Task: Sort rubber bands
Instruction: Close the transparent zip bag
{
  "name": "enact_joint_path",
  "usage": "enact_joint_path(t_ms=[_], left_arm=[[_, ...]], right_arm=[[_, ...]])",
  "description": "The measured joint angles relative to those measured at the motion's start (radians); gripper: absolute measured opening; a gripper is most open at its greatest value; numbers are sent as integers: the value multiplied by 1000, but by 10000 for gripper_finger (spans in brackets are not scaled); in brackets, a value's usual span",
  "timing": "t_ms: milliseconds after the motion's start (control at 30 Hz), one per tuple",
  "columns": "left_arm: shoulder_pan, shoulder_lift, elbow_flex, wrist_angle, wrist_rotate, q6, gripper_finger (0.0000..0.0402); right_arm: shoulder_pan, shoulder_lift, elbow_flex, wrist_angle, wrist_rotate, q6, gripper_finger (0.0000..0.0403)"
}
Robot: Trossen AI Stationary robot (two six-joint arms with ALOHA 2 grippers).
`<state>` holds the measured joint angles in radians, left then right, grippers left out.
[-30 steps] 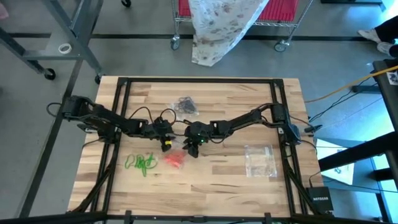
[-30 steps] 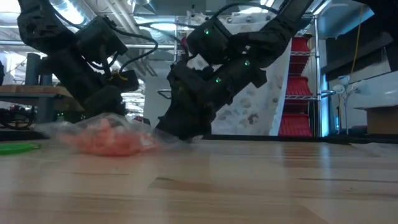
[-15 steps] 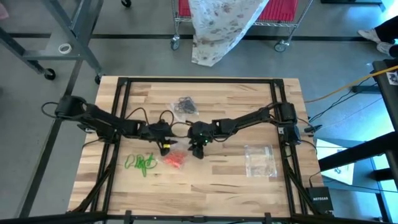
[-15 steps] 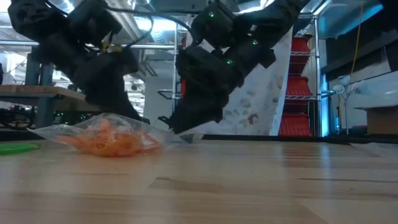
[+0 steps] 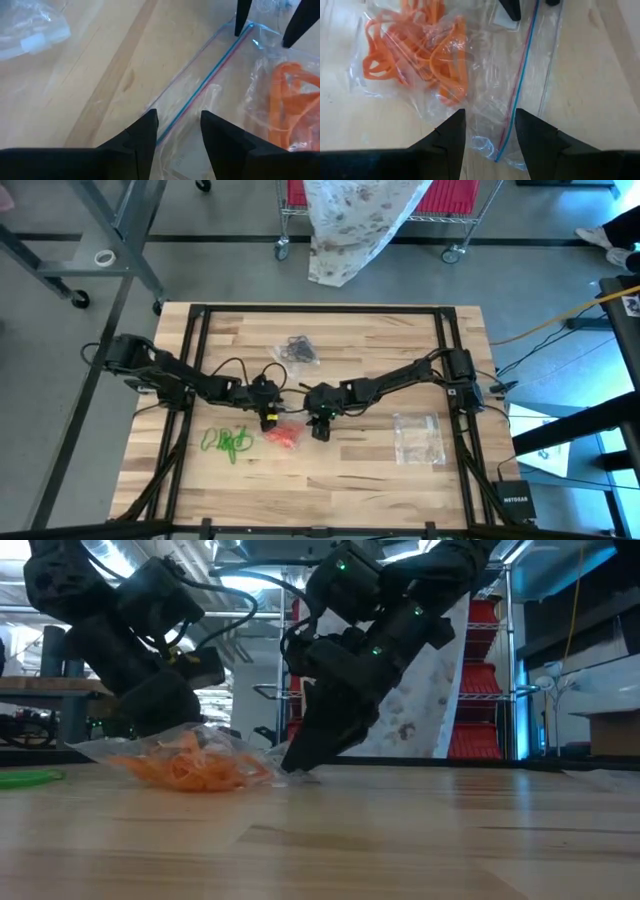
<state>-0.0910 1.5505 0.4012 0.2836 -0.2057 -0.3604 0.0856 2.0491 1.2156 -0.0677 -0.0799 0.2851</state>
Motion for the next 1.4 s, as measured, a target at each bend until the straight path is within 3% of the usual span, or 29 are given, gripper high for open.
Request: enact_joint_path(t_ms=[400, 733, 867, 1400], left_arm=[[0, 2, -2, 4, -2, 1, 148], [0, -1, -3, 5, -2, 6, 148], [0, -5, -4, 5, 0, 10, 148], [0, -6, -4, 6, 0, 23, 148]], right_arm=[[0, 43, 6, 17, -15, -5, 163], [0, -108, 0, -87, -13, -3, 163], [15, -112, -2, -128, 2, -18, 163], [28, 25, 4, -33, 13, -35, 163]])
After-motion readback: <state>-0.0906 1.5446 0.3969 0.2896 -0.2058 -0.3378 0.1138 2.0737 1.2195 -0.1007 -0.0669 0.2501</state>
